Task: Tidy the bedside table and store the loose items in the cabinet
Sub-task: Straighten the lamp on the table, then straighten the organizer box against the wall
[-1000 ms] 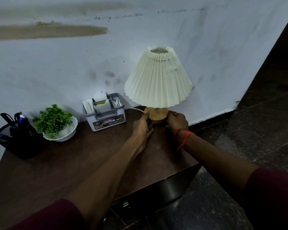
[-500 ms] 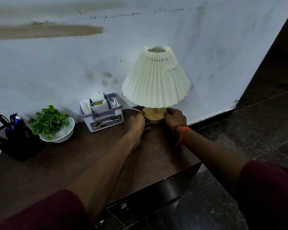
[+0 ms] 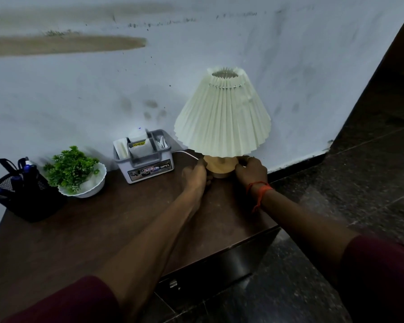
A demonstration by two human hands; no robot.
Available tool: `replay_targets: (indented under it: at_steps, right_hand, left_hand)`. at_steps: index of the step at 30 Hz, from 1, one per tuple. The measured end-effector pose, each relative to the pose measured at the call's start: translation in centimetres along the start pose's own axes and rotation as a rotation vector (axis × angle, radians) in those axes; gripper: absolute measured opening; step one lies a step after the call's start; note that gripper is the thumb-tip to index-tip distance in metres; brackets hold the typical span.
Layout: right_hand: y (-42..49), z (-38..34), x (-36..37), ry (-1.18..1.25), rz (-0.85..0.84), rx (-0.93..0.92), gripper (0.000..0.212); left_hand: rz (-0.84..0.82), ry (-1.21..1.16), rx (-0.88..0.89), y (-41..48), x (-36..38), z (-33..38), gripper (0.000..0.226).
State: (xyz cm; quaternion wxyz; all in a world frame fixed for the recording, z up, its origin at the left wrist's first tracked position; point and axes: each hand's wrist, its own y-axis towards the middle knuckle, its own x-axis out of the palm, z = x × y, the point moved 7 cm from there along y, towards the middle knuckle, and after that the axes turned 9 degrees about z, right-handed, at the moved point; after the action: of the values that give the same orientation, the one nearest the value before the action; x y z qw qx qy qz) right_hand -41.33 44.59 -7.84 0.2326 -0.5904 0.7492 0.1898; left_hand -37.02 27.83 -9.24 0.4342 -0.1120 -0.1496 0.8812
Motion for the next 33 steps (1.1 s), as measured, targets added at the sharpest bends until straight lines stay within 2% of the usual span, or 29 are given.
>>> replay_targets:
  at_steps: [8,14,19,21,25,30,32,33]
  right_hand:
    - [-0.9,0.5,-0.9,0.02,0.021,-0.017,0.04]
    - [-1.5,0.7,-0.6,-0.003,-0.013,-0.03,0.044]
    - [-4.3,0.1,-0.3,0.143,0.167,-0.042,0.039]
    - [-6.2,-0.3,0.6,0.1,0.202,-0.098,0.036]
    - [-8.7,-1.5,3.4,0.056,0.15,-0.168,0.024]
    - [-9.7,-4.6,7.5,0.131,0.001,-0.247,0.032]
    - [-9.5,-5.8,8.8,0.157,-0.043,-0.231,0.034]
    - [-9.3,-6.4,9.4,0.163,-0.07,-0.218,0.036]
  left_hand:
    - [0.006,-0.031,-0.004,-1.0,-0.3,-0.8,0.029]
    - [-0.034,-0.066,-0.037,-1.5,-0.2,-0.8,0.029]
    - [-0.081,-0.154,-0.084,-1.7,-1.9,-1.3,0.027]
    - [-0.043,-0.185,-0.08,-1.4,-3.7,-1.6,0.023]
    - [0.043,-0.207,-0.048,-0.6,-8.0,-1.4,0.032]
    - [0.22,-0.208,0.058,0.9,-14.2,-0.5,0.015]
    - [0.299,-0.178,0.117,1.9,-16.6,-0.3,0.027]
    - [0.321,-0.156,0.141,2.4,-17.5,-0.1,0.041]
